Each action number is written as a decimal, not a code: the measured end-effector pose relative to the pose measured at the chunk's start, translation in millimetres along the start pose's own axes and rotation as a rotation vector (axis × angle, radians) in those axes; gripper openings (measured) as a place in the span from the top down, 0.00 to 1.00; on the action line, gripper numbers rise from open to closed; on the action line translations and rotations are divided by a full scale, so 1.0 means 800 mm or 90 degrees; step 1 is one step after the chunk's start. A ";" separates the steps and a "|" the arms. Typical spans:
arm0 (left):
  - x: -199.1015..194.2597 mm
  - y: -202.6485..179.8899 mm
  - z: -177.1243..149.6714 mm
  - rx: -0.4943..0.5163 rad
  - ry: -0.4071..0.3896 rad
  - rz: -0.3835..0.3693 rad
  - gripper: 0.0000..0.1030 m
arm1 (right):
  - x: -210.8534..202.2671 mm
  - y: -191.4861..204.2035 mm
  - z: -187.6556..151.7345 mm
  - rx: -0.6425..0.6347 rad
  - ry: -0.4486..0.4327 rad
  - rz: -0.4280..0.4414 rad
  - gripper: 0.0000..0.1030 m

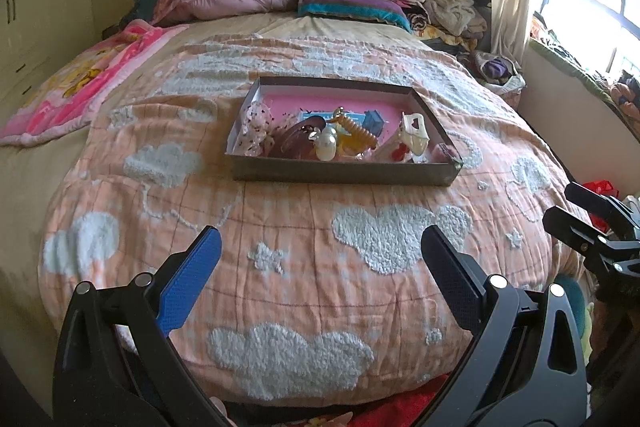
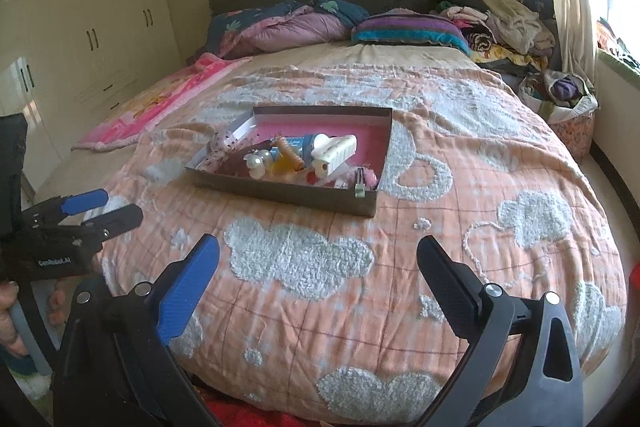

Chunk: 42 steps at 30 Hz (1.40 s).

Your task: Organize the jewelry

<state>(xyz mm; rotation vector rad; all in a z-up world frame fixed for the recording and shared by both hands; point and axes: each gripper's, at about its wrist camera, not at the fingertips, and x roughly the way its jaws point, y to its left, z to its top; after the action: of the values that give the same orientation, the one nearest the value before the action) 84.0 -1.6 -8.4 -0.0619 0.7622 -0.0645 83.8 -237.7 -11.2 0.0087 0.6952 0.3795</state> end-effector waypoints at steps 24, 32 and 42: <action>-0.010 -0.001 0.000 -0.001 0.000 0.002 0.09 | -0.004 0.008 0.000 -0.009 0.001 0.002 0.04; -0.010 -0.002 0.000 -0.003 0.001 0.004 0.09 | -0.005 0.008 0.001 -0.010 0.000 0.002 0.04; -0.011 -0.001 0.000 -0.003 0.002 0.001 0.09 | -0.007 0.007 0.002 -0.010 -0.002 0.001 0.04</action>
<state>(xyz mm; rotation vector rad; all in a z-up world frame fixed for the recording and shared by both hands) 78.0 -2.0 -2.1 -0.0658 0.7662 -0.0606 79.1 -233.9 -5.7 -0.0050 0.6890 0.3860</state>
